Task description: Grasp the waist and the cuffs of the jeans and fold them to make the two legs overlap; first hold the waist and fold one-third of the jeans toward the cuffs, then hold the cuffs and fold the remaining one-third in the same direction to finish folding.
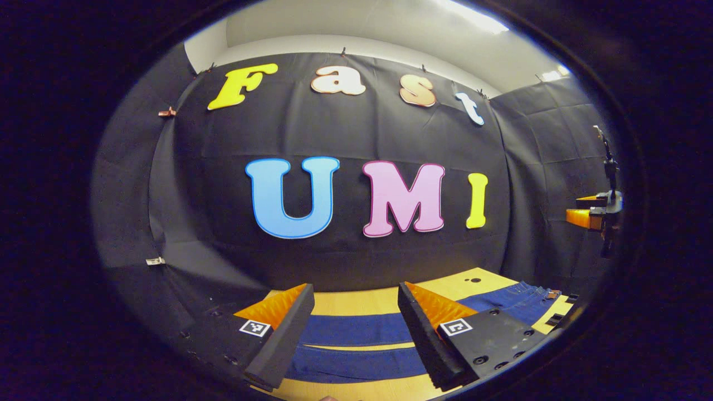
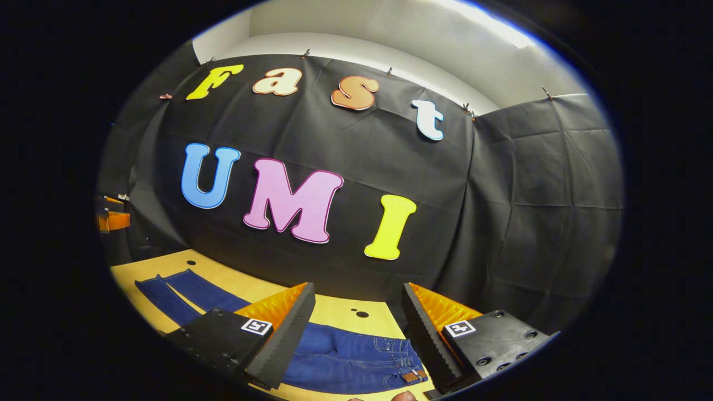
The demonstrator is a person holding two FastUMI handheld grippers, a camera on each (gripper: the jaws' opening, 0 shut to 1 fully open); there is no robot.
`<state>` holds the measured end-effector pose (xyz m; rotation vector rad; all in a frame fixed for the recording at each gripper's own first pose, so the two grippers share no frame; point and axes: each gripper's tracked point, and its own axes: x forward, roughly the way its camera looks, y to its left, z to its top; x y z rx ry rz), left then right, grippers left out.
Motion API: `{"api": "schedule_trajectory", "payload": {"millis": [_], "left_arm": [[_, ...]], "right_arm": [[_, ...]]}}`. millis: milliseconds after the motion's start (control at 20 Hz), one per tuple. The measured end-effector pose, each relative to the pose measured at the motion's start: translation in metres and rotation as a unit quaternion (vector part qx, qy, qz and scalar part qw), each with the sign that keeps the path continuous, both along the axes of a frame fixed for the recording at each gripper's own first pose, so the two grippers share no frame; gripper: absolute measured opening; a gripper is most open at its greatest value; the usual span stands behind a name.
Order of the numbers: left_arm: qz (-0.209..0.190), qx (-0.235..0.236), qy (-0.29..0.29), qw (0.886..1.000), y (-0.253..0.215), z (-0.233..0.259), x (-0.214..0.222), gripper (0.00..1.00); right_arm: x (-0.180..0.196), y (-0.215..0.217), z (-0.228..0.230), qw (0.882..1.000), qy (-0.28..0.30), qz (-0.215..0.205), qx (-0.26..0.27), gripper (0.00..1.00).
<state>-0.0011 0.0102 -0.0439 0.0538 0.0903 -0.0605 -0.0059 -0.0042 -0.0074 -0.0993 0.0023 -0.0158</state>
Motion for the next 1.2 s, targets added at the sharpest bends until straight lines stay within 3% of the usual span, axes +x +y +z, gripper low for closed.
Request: {"api": "schedule_trajectory", "payload": {"millis": [150, 350, 600, 700, 800, 900, 1000, 1200], "left_arm": [[-0.019, 0.007, 0.045, 0.999, 0.017, -0.040, 0.003, 0.94], [-0.043, 0.087, 0.111, 0.989, 0.059, -0.088, 0.014, 0.95], [-0.117, 0.164, 0.205, 0.958, 0.074, -0.168, 0.001, 0.98], [-0.142, 0.199, 0.241, 0.939, 0.078, -0.197, -0.006, 0.98], [-0.174, 0.250, 0.268, 0.914, 0.083, -0.219, -0.006, 0.98], [-0.211, 0.304, 0.297, 0.880, 0.089, -0.241, -0.001, 0.98], [-0.246, 0.345, 0.325, 0.845, 0.093, -0.259, 0.008, 0.98], [-0.318, 0.455, 0.351, 0.754, 0.123, -0.289, 0.025, 0.98]], "right_arm": [[-0.001, 0.000, -0.017, 1.000, 0.014, 0.014, -0.022, 0.94], [-0.005, -0.021, -0.046, 0.998, 0.046, 0.006, -0.052, 0.96], [-0.001, -0.041, -0.105, 0.989, 0.102, 0.023, -0.107, 0.96], [0.004, -0.046, -0.141, 0.981, 0.136, 0.035, -0.133, 0.96], [0.009, -0.046, -0.175, 0.971, 0.174, 0.052, -0.159, 0.96], [0.019, -0.048, -0.204, 0.959, 0.213, 0.059, -0.178, 0.97], [0.037, -0.042, -0.220, 0.956, 0.226, 0.069, -0.172, 0.97], [0.069, -0.031, -0.247, 0.947, 0.244, 0.091, -0.186, 0.97]]}}
